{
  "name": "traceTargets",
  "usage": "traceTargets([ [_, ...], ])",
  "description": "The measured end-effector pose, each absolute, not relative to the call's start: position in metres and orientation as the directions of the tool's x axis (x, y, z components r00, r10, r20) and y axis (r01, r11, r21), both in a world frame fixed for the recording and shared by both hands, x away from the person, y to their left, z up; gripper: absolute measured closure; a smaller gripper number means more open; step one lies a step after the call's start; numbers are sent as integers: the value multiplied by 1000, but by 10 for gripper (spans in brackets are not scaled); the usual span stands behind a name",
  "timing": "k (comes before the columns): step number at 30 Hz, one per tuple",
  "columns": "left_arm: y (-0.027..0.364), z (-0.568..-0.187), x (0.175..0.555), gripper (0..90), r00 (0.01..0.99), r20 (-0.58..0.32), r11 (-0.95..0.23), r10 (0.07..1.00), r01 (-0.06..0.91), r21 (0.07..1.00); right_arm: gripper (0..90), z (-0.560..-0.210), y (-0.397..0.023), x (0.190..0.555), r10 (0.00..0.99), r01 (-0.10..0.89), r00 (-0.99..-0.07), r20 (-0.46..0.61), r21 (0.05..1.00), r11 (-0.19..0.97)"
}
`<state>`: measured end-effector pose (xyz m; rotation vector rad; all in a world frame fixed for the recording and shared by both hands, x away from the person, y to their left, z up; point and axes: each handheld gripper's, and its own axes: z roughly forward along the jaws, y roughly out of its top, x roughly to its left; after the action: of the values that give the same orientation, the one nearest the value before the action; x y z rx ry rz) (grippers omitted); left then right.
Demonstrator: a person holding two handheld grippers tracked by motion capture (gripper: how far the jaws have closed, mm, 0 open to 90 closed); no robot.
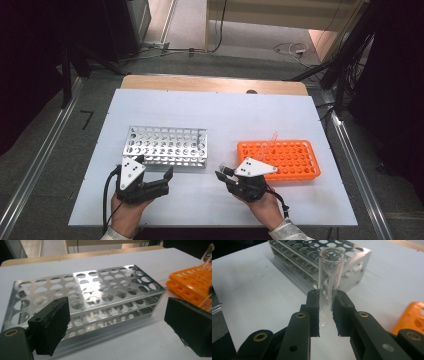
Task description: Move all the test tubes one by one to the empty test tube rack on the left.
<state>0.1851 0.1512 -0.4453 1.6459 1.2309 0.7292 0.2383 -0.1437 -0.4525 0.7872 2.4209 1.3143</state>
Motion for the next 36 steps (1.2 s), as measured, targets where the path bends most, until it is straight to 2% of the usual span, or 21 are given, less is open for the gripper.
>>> traceTargets([
  [6, 135, -442, 188, 70, 382, -71, -91, 921, 390, 916, 736, -455, -127, 240, 556, 318, -831, 11, 830, 459],
  [8, 131, -440, 188, 124, 406, -78, -93, 911, 385, 918, 737, -455, -120, 242, 546, 311, -838, 7, 827, 467],
  [17, 108, -434, 186, 248, 526, -92, -124, 846, 361, 924, 737, -456, -100, 243, 515, 299, -857, 1, 815, 497],
  [24, 95, -435, 184, 445, 562, -56, -172, 826, 346, 922, 737, -457, -87, 238, 482, 278, -876, -6, 810, 516],
  [25, 94, -436, 185, 445, 566, -56, -178, 823, 350, 920, 737, -457, -87, 238, 482, 278, -876, -6, 810, 516],
  [29, 93, -438, 186, 579, 571, -54, -187, 819, 354, 917, 737, -455, -85, 236, 476, 277, -880, 1, 815, 510],
  [36, 91, -439, 188, 704, 579, -38, -206, 814, 350, 914, 737, -456, -84, 237, 473, 276, -881, 1, 812, 513],
])
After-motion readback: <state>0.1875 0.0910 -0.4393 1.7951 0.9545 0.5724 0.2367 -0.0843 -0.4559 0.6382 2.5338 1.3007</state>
